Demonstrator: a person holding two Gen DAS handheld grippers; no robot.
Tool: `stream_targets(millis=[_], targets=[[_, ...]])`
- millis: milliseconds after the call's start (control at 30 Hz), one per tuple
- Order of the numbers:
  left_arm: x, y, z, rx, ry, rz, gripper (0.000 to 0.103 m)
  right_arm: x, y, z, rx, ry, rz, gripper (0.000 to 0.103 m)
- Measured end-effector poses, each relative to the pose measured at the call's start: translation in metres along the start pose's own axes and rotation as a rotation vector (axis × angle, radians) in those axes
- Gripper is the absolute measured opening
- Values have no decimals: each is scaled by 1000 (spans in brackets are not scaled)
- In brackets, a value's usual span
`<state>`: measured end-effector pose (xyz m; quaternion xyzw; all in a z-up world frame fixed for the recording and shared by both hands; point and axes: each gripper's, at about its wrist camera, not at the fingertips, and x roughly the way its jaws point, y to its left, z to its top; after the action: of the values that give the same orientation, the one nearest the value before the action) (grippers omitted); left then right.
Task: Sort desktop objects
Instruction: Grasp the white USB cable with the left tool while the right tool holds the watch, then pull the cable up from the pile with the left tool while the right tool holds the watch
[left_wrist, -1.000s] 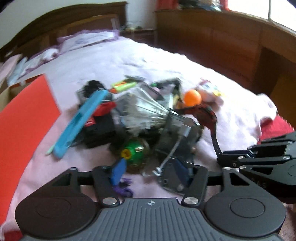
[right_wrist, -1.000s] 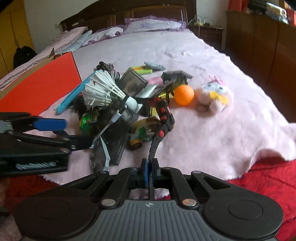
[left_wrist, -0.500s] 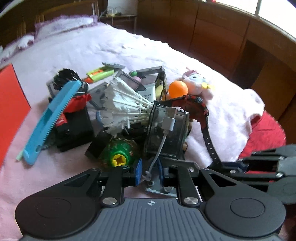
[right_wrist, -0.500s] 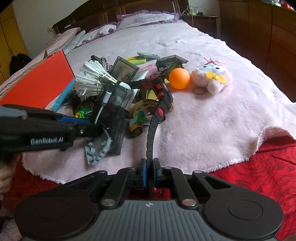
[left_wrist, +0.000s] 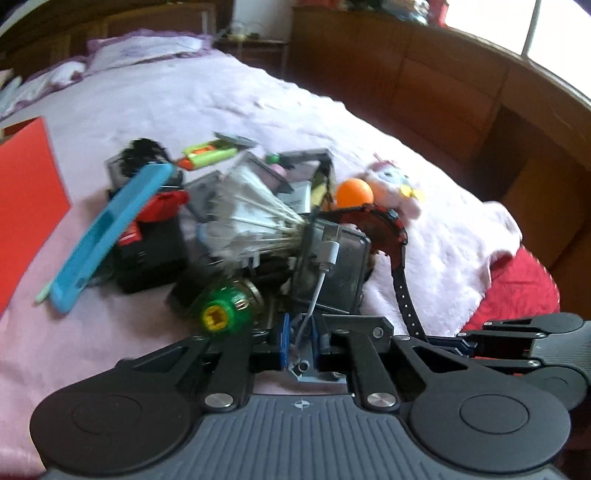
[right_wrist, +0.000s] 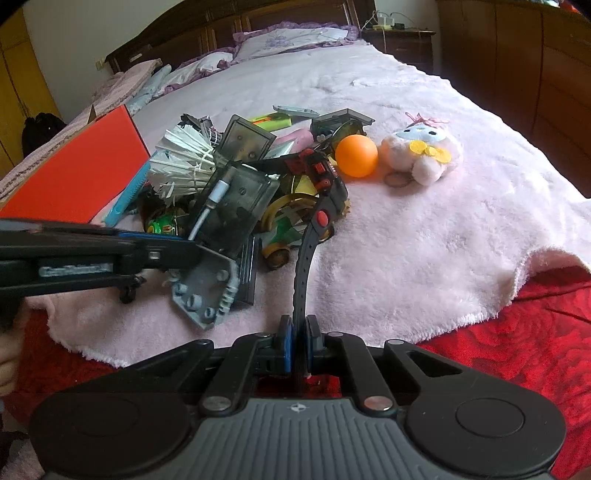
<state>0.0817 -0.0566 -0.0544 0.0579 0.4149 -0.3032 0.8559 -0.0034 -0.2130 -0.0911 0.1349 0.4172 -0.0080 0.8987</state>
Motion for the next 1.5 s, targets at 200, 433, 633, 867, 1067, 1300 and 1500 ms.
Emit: stream_targets(millis=[200,433,633,867,1067,1300,1500], targets=[[-16,8,-7,-44,0,9,5,-8,1,9,20,-52,3,36],[6,-6,4,28,40,0,17,-2,-2,30,36,-75,-31,35],[21,-13,8,30,60,36,21,19,-10,39,81,-35,-43,35],[23,-8,9,-2,70,79,20,31,-15,33,105,-30,-27,35],[15,-14,10,20,55,86,17,34,-13,32,95,-36,-25,35],[-2,-19,12,23,24,65,13,36,-10,31,80,-48,-28,35],[-19,-12,10,-17,5,80,13,37,-12,33,91,-54,-37,24]])
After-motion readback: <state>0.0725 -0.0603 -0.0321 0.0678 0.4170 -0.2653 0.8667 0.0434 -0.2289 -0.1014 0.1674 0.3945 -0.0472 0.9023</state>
